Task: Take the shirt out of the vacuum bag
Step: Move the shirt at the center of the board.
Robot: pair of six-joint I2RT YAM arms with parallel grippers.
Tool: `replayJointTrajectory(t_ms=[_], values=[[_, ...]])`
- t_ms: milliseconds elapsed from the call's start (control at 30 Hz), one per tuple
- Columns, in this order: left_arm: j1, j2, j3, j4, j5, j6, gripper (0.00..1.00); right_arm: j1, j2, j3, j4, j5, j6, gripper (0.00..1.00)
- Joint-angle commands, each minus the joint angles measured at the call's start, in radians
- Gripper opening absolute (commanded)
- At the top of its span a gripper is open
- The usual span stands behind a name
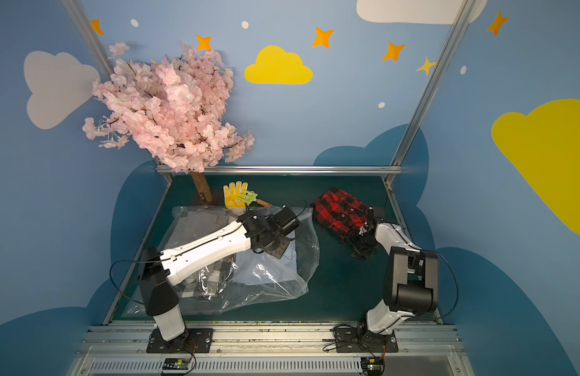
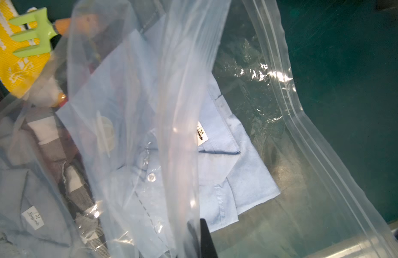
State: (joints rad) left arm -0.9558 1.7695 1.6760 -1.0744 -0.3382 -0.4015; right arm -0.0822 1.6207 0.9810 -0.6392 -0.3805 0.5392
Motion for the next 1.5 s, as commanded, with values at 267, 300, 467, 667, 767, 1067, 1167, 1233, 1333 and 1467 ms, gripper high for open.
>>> replayJointTrajectory(t_ms=[267,300,467,667,767,1067,1167,1233,1333,1467], values=[[0.077,-0.217,-0.184,0.068,0.010,-0.046,0.09,-0.032,0.227,0.128,0.092,0.156,0.095,0.50],[0.084,-0.233,-0.192,0.068,0.010,-0.046,0.09,-0.038,0.240,0.152,0.085,0.171,0.100,0.47],[0.108,-0.300,-0.233,0.075,0.009,-0.043,0.09,-0.066,0.347,0.325,0.020,0.204,0.091,0.35],[0.132,-0.344,-0.271,0.081,0.017,-0.044,0.10,-0.071,0.462,0.538,-0.047,0.227,0.087,0.03],[0.135,-0.348,-0.288,0.080,0.028,-0.048,0.09,-0.071,0.523,0.655,-0.102,0.245,0.048,0.00],[0.135,-0.361,-0.310,0.090,0.068,-0.057,0.09,-0.096,0.463,0.651,-0.160,0.289,-0.048,0.41],[0.136,-0.369,-0.323,0.104,0.080,-0.051,0.09,-0.106,0.358,0.595,-0.166,0.257,-0.081,0.46],[0.136,-0.375,-0.327,0.105,0.077,-0.051,0.09,-0.097,0.283,0.564,-0.179,0.213,-0.107,0.49],[0.136,-0.385,-0.331,0.103,0.072,-0.053,0.09,-0.049,0.196,0.555,-0.223,0.176,-0.157,0.52],[0.137,-0.399,-0.339,0.111,0.056,-0.040,0.09,0.049,0.190,0.578,-0.181,0.134,-0.172,0.57]])
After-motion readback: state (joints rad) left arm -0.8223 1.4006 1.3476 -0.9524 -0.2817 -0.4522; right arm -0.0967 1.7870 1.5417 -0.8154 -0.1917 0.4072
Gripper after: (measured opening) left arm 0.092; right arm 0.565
